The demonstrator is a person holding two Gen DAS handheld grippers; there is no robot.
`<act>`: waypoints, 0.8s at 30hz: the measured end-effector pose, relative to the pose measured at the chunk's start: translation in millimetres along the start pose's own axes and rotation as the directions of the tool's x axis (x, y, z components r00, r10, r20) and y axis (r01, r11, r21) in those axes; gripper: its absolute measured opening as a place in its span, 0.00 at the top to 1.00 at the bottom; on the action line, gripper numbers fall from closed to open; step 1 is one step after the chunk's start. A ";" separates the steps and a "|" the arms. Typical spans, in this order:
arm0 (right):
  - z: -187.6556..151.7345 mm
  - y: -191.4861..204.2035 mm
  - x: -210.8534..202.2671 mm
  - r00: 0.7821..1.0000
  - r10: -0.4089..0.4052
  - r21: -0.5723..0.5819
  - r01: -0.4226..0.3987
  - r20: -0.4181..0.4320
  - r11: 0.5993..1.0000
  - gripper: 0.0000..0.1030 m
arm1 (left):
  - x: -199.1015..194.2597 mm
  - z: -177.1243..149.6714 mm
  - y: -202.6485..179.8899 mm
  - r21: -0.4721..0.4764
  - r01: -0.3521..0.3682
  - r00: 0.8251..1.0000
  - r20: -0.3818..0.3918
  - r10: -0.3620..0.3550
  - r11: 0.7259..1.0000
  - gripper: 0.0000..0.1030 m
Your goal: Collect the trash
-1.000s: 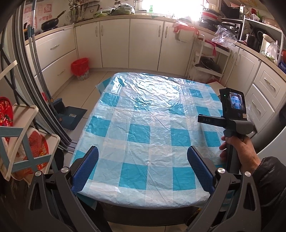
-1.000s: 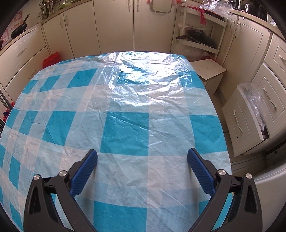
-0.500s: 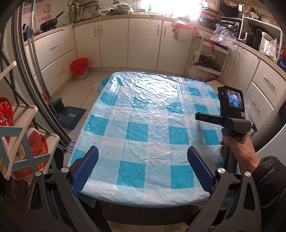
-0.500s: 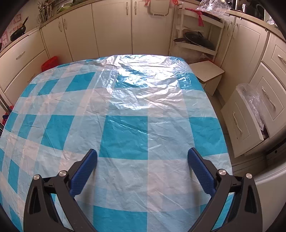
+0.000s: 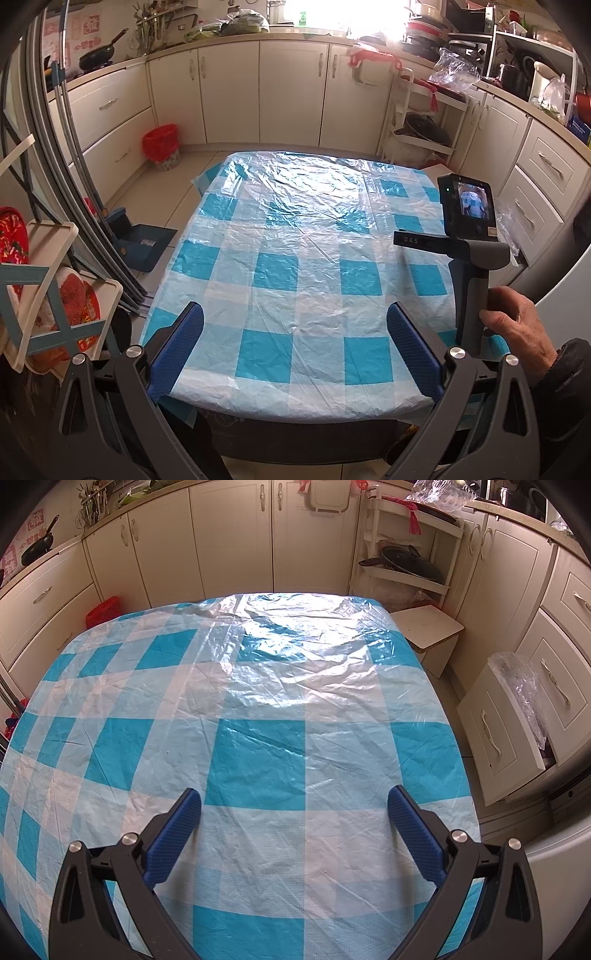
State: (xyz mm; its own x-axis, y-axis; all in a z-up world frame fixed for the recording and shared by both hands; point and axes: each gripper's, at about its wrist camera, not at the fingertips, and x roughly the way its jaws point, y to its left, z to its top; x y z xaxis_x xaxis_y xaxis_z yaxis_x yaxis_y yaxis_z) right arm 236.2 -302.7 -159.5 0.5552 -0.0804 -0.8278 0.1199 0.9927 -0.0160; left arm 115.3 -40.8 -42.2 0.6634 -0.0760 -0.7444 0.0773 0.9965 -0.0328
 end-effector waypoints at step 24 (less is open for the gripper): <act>-0.1 0.4 0.2 1.000 0.000 0.000 0.000 0.000 1.000 0.07 | 16.5 -5.8 -30.3 0.021 0.058 0.998 -0.014 -0.058 0.998 0.07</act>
State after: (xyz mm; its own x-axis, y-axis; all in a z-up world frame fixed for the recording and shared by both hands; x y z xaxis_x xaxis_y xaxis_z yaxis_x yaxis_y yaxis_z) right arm 236.3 -302.3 -159.7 0.5554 -0.0805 -0.8277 0.1201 0.9926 -0.0159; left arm 119.5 -72.0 -57.3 0.6477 -0.1329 -0.7502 0.1315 0.9894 -0.0618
